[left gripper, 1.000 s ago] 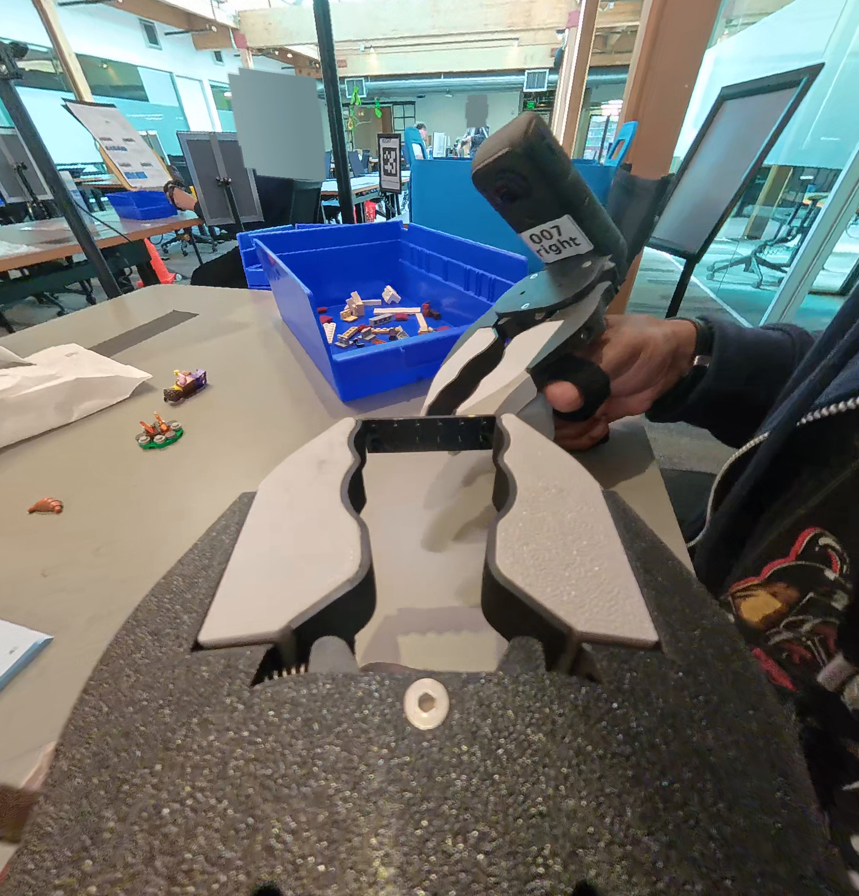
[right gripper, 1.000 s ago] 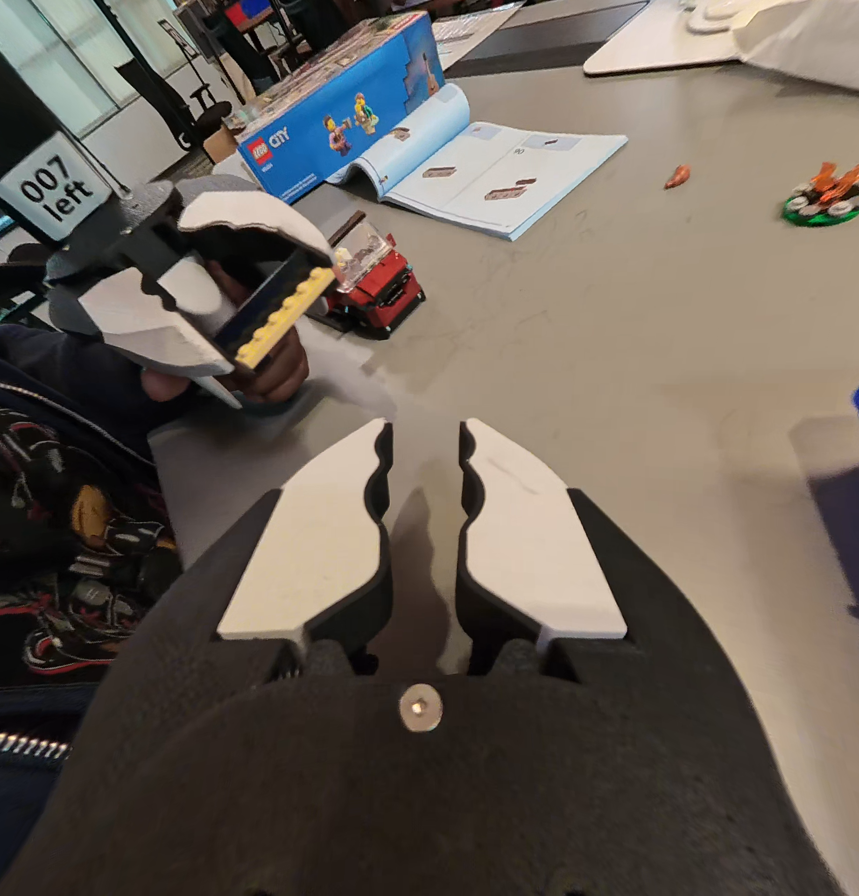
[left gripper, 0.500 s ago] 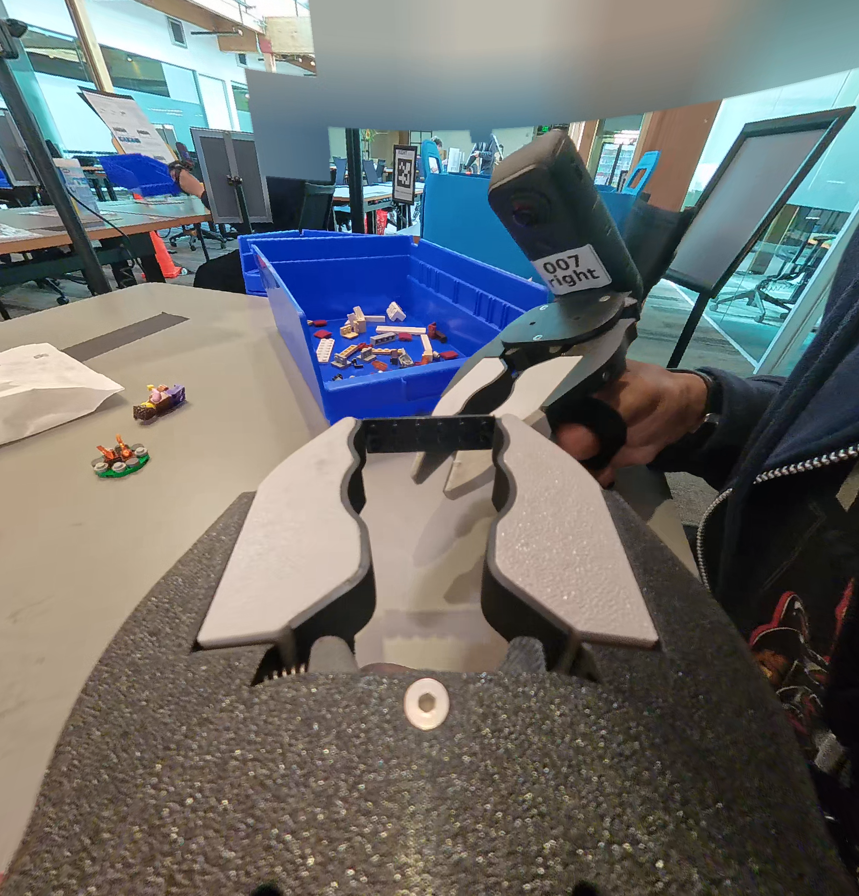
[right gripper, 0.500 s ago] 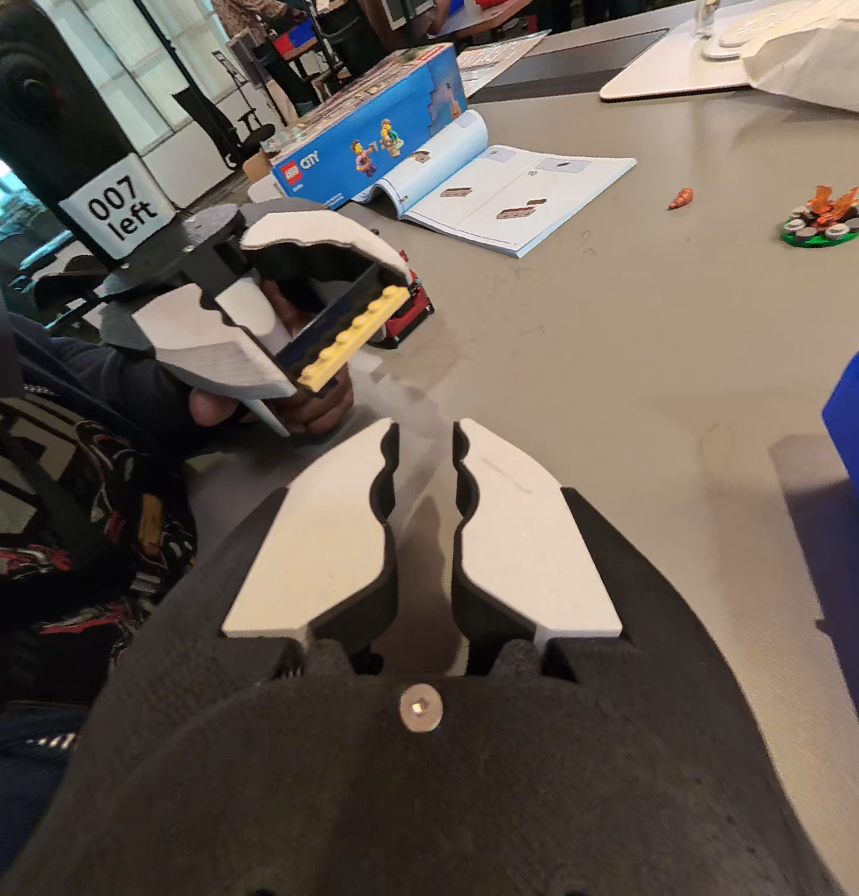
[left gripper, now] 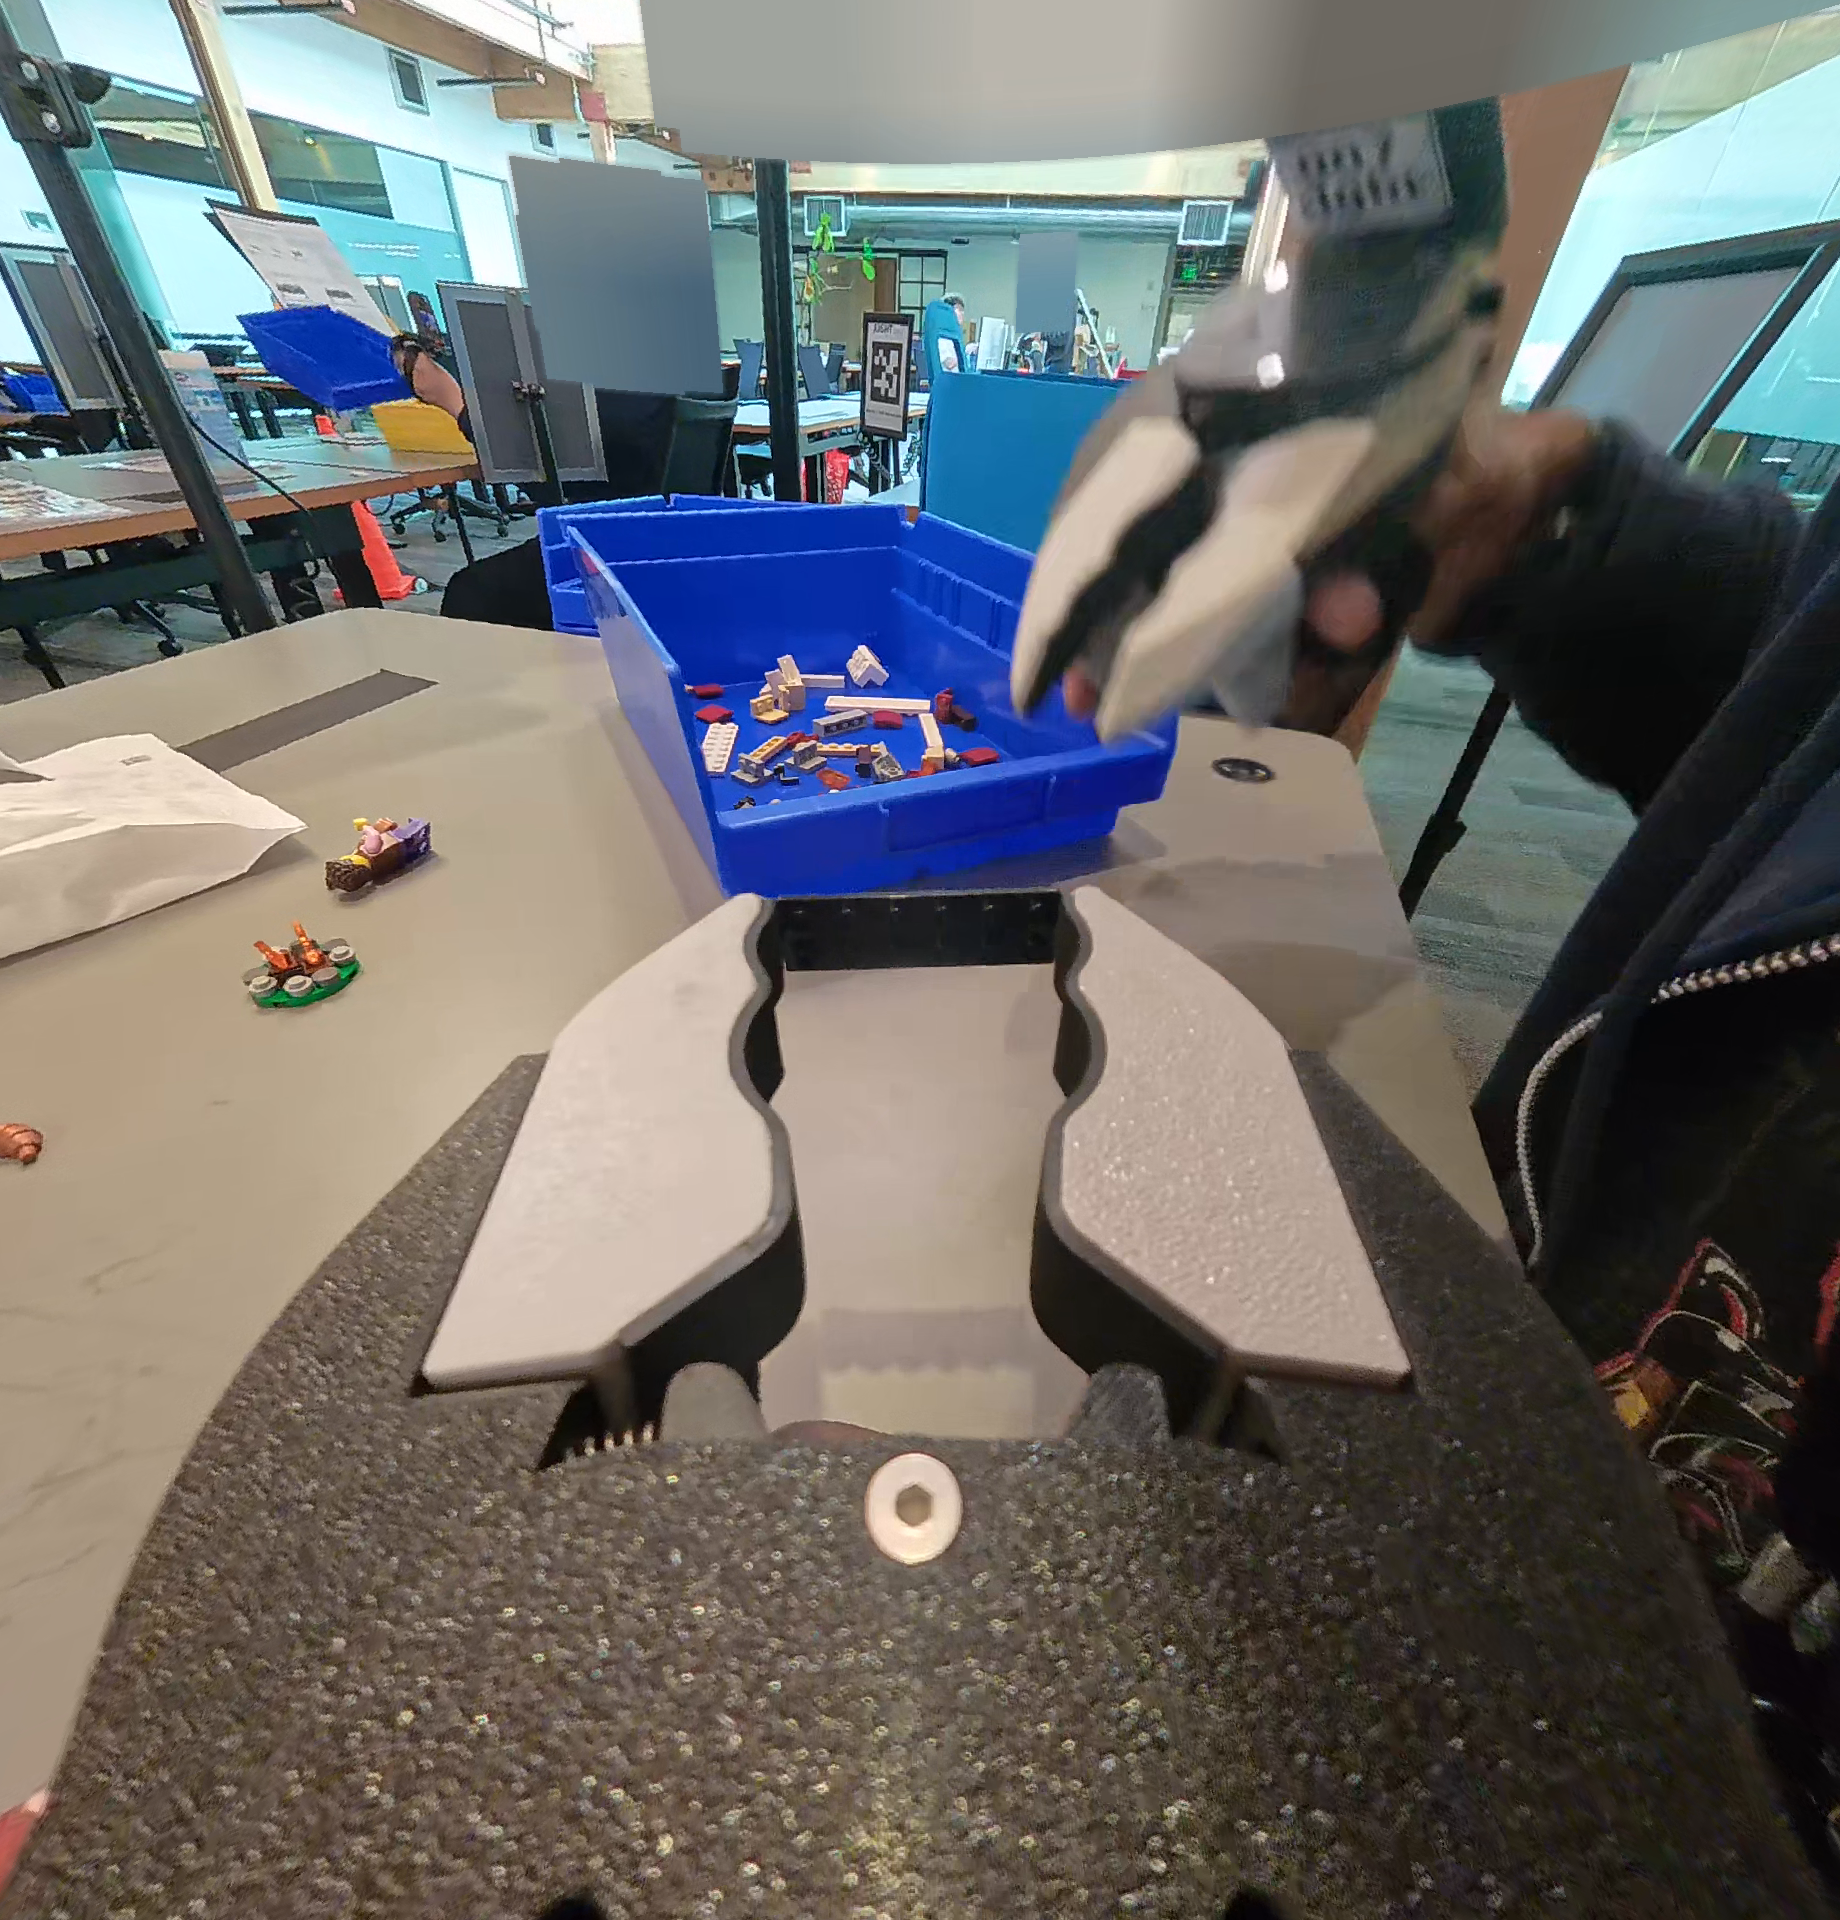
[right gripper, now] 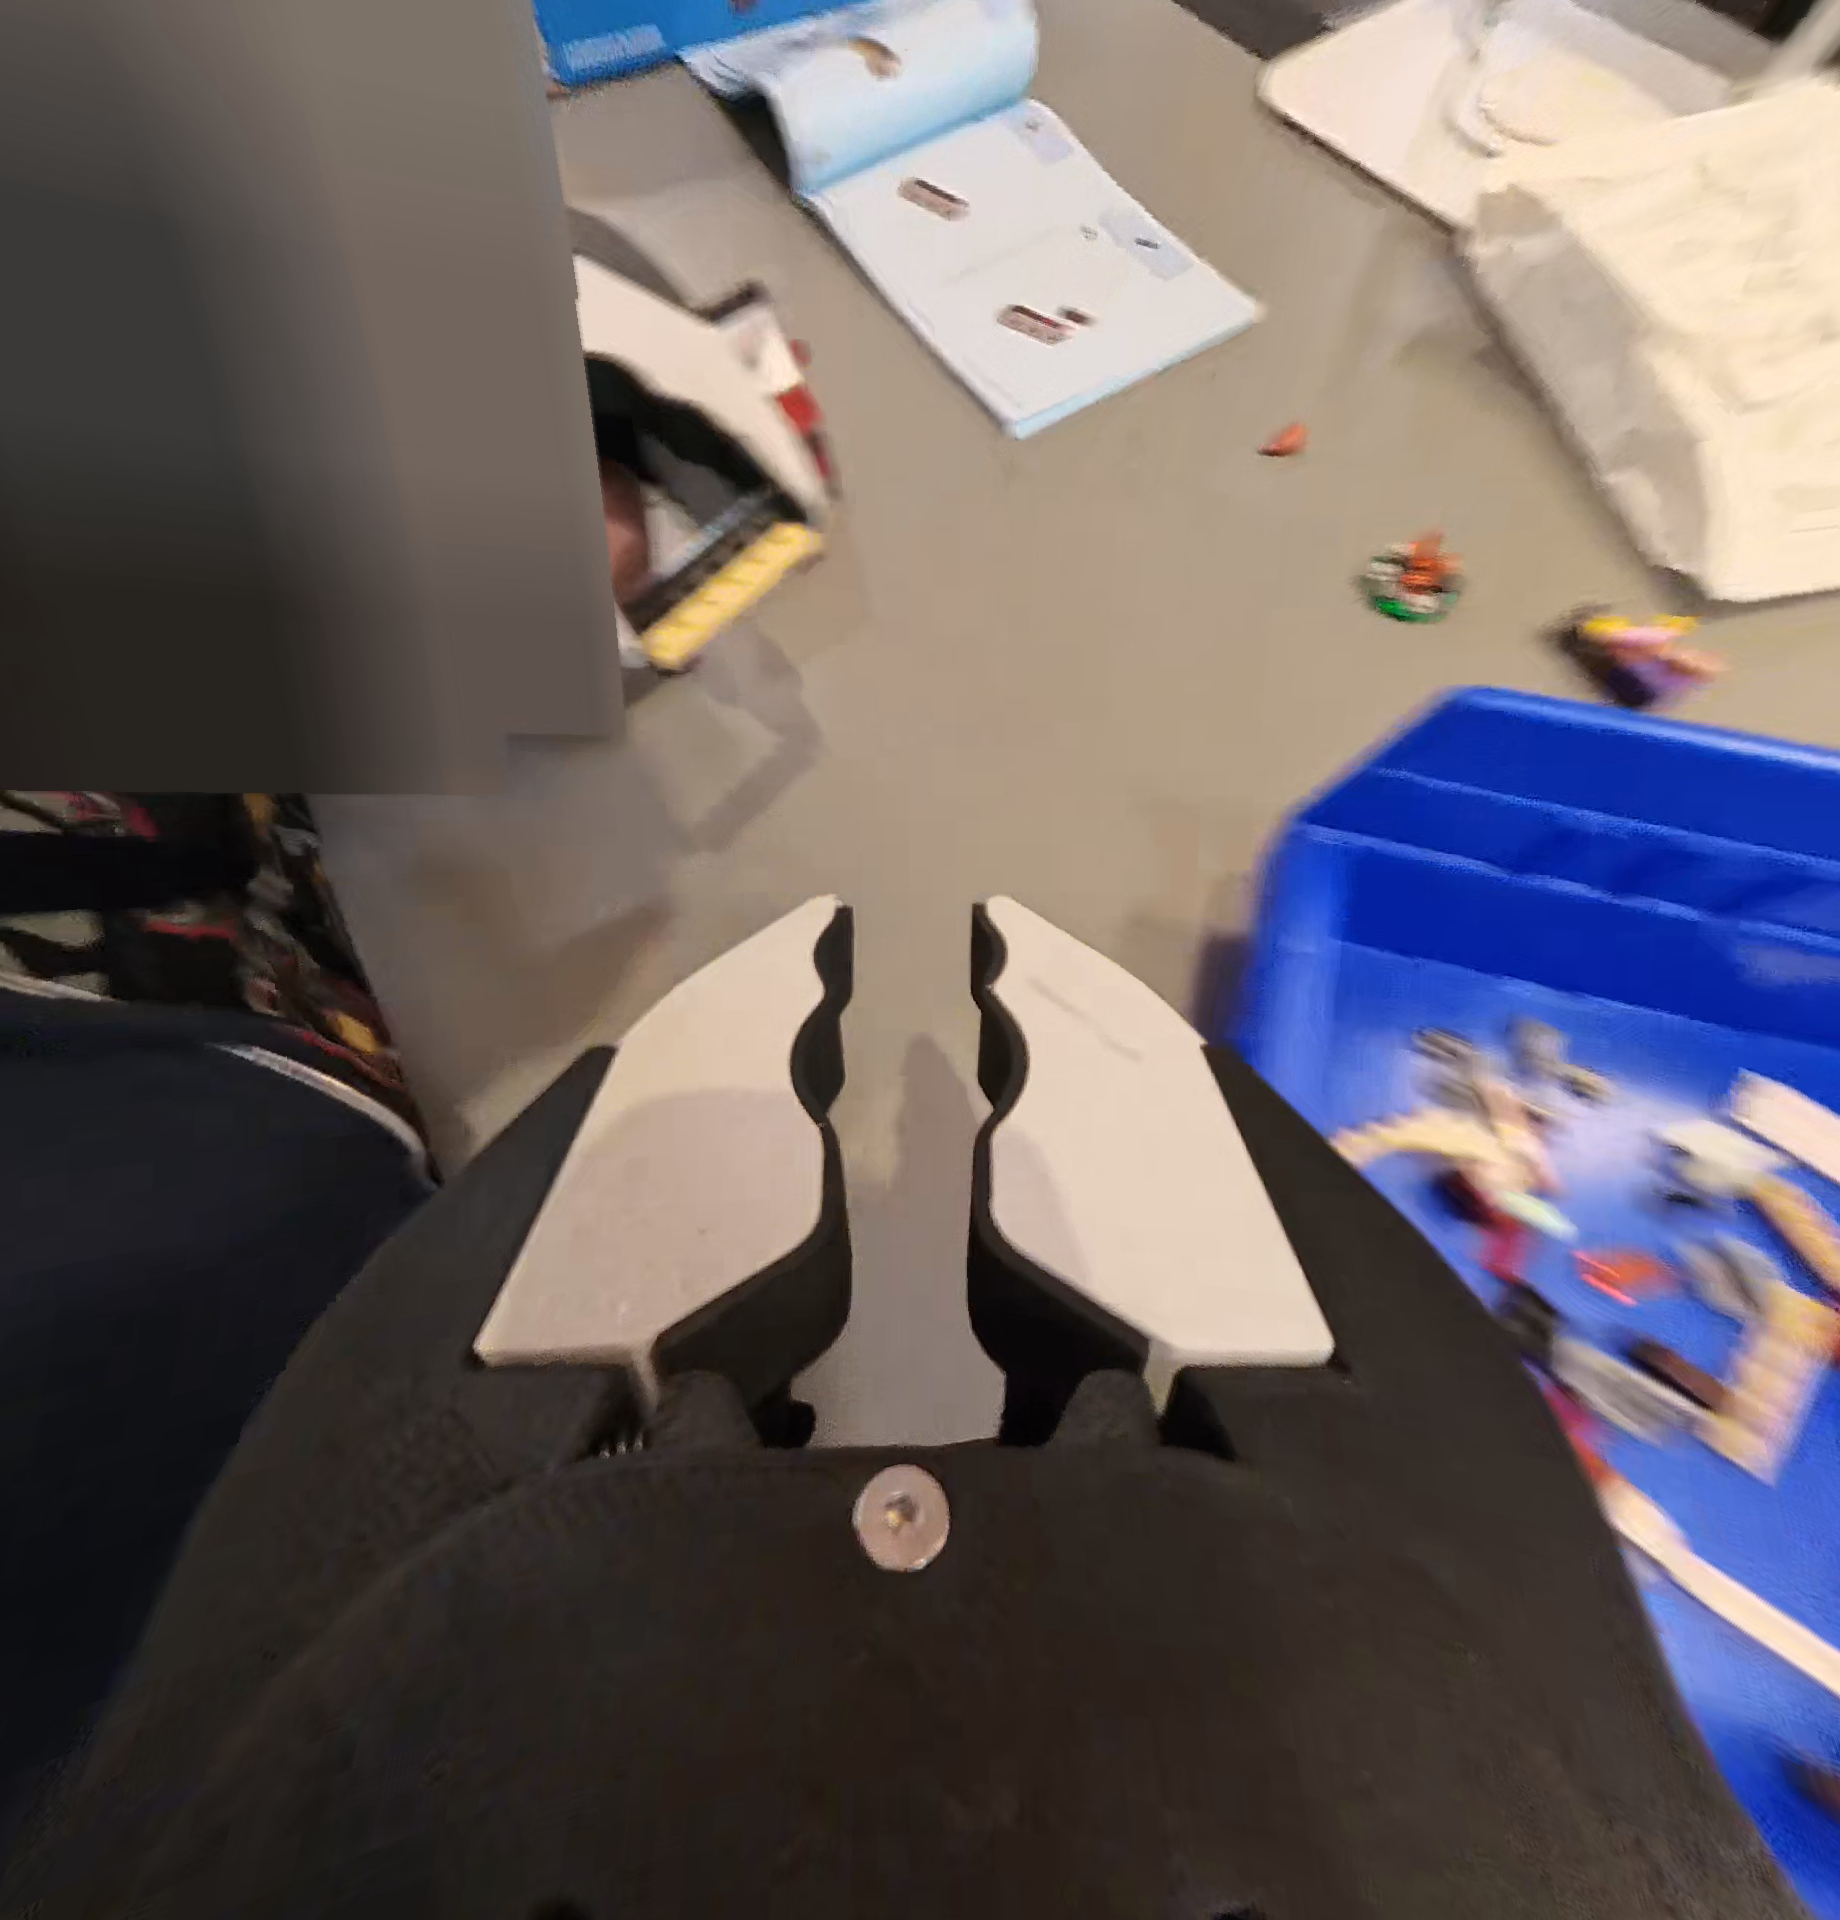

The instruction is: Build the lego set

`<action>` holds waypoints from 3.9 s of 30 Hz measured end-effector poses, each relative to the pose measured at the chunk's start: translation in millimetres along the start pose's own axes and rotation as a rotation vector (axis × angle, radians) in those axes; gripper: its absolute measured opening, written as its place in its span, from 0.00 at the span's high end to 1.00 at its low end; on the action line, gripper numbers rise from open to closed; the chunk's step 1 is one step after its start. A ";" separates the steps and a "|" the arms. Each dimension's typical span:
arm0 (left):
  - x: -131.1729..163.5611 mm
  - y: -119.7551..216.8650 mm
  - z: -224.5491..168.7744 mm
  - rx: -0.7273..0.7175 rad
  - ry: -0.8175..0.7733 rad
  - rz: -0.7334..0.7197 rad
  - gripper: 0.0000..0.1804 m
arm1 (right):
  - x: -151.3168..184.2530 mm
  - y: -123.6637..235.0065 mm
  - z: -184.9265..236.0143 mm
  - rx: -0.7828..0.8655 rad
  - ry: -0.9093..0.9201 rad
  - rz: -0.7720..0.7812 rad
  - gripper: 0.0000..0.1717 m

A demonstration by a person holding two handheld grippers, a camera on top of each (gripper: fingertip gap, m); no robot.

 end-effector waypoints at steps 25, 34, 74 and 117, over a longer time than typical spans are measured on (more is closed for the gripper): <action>1.6 19.7 0.1 -0.007 0.019 0.000 0.72 | 90.1 -2.5 -176.1 0.093 -0.103 1.041 0.87; -0.9 22.1 1.3 -0.020 0.014 -0.012 0.72 | 80.1 5.5 -168.8 0.126 -0.068 0.993 0.90; -2.4 23.7 2.5 -0.039 0.013 -0.007 0.72 | 18.9 -41.0 -0.1 0.005 -0.025 0.317 0.85; 1.5 14.2 9.1 -0.014 0.072 -0.002 0.72 | 52.0 3.0 -193.3 0.085 0.274 0.719 0.88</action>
Point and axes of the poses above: each gripper's, where its closed fingertips meet, y back along the fingers, x out of its underside, z = x × y across the jaws, the point moved 6 cm from there along y, back along the fingers, and after that the axes turned 2 degrees about -x, right-handed, at the moved point
